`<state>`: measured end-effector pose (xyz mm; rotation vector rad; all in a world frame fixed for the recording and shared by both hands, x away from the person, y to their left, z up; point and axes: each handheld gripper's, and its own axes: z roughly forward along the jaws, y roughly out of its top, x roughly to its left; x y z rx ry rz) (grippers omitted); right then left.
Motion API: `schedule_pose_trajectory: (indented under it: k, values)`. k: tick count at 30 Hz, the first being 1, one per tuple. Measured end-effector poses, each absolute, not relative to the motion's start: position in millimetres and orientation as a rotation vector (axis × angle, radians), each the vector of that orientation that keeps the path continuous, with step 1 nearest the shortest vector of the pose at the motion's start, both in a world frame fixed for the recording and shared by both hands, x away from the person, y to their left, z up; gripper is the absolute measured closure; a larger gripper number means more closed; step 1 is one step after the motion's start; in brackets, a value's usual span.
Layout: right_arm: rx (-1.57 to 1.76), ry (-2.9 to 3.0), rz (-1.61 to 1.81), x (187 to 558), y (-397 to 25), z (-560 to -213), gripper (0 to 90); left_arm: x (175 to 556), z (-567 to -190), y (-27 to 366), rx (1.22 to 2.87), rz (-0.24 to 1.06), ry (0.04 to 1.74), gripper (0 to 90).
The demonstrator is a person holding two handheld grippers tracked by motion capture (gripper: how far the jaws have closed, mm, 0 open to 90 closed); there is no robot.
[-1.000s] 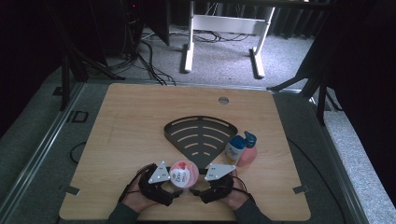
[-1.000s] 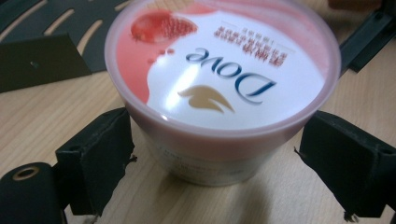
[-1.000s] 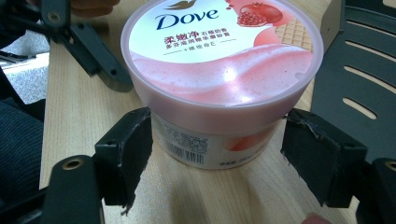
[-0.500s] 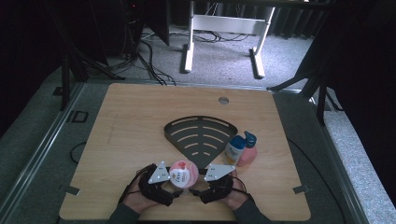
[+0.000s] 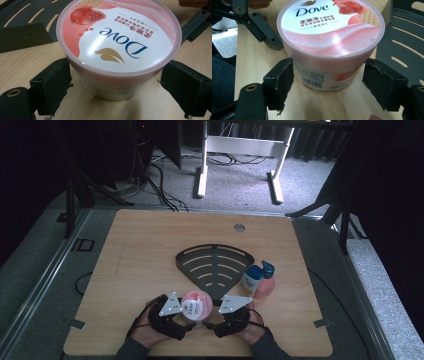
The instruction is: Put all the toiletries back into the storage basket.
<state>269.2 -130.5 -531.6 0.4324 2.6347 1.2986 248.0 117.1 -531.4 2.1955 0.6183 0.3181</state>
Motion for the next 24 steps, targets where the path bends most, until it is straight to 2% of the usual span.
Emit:
schedule_pose_trajectory:
  k: [24]
  values:
    - [0.435, 2.62, 1.304, 281, -125, -518, 24.6, 260, -514, 122, 2.206, 0.35, 0.603, 10.1]
